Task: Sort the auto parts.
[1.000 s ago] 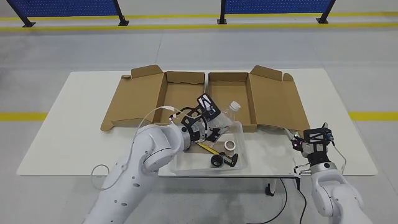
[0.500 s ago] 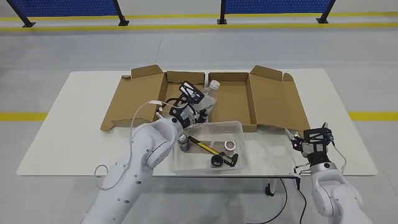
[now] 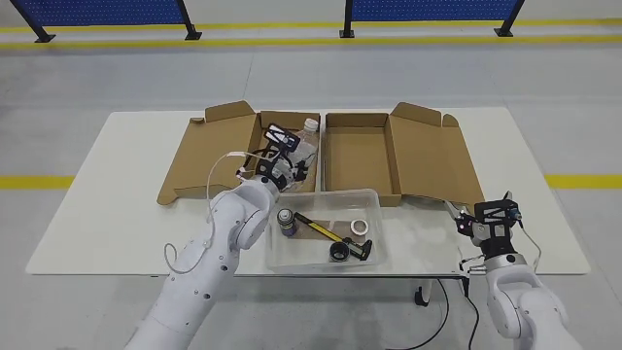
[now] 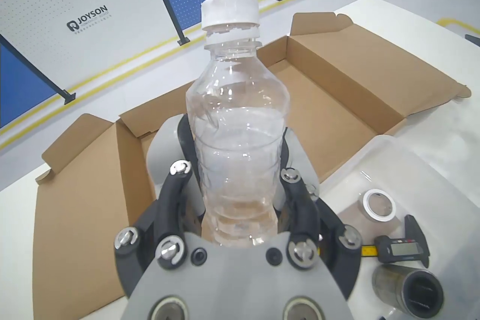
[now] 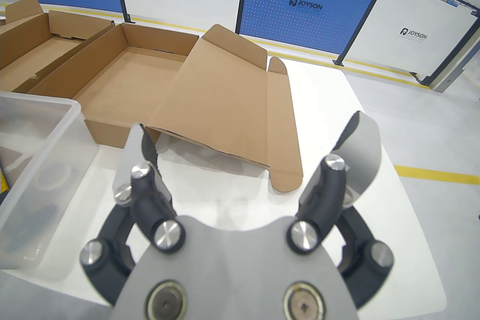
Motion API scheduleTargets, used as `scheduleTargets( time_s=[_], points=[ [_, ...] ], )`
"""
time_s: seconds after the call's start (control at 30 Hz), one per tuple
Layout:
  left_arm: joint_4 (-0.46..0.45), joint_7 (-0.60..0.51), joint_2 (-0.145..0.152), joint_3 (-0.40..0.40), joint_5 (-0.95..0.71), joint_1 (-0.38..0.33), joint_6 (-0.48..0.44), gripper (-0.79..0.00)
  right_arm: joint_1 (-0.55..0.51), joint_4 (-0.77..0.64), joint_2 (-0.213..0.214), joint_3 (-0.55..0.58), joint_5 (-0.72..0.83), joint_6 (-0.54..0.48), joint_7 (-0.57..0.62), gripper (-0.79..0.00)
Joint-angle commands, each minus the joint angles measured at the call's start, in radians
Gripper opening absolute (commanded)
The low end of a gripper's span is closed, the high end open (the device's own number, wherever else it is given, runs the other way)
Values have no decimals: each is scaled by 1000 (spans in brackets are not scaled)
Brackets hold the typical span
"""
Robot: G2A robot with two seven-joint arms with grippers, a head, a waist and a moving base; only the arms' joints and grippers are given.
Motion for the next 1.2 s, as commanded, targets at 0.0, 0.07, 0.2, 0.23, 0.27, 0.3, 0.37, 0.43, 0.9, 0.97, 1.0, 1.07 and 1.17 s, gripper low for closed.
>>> scheduleTargets(
  time_s=[0.0, 0.07, 0.2, 0.23, 0.27, 0.3, 0.37, 0.43, 0.9, 0.97, 1.0, 1.07, 1.17],
  points=[
    [-1, 0, 0, 0, 0, 0, 0, -785, 0, 0, 0, 0, 0, 0, 0, 0],
    [-1, 0, 0, 0, 0, 0, 0, -785, 0, 0, 0, 0, 0, 0, 0, 0],
    [-1, 0, 0, 0, 0, 0, 0, -785, 0, 0, 0, 0, 0, 0, 0, 0],
    [-1, 0, 0, 0, 0, 0, 0, -785, 0, 0, 0, 0, 0, 0, 0, 0],
    [0, 2, 0, -1, -4, 4, 2, -785, 0, 0, 0, 0, 0, 0, 0, 0],
    [7, 11, -2, -4, -30, 14, 12, -785, 0, 0, 0, 0, 0, 0, 0, 0],
    [21, 32, -3, -1, -12, 9, 31, -785, 0, 0, 0, 0, 0, 0, 0, 0],
    [41, 69, -9, -3, -25, 0, 69, -785, 0, 0, 0, 0, 0, 0, 0, 0],
    [357, 228, -59, 42, -61, -141, 267, -785, 0, 0, 0, 0, 0, 0, 0, 0],
    [403, 229, -65, 54, -60, -158, 260, -785, 0, 0, 0, 0, 0, 0, 0, 0],
    [422, 235, -68, 57, -65, -165, 259, -785, 0, 0, 0, 0, 0, 0, 0, 0],
    [454, 244, -73, 63, -67, -177, 261, -785, 0, 0, 0, 0, 0, 0, 0, 0],
    [489, 265, -79, 63, -77, -182, 274, -785, 0, 0, 0, 0, 0, 0, 0, 0]
  ],
)
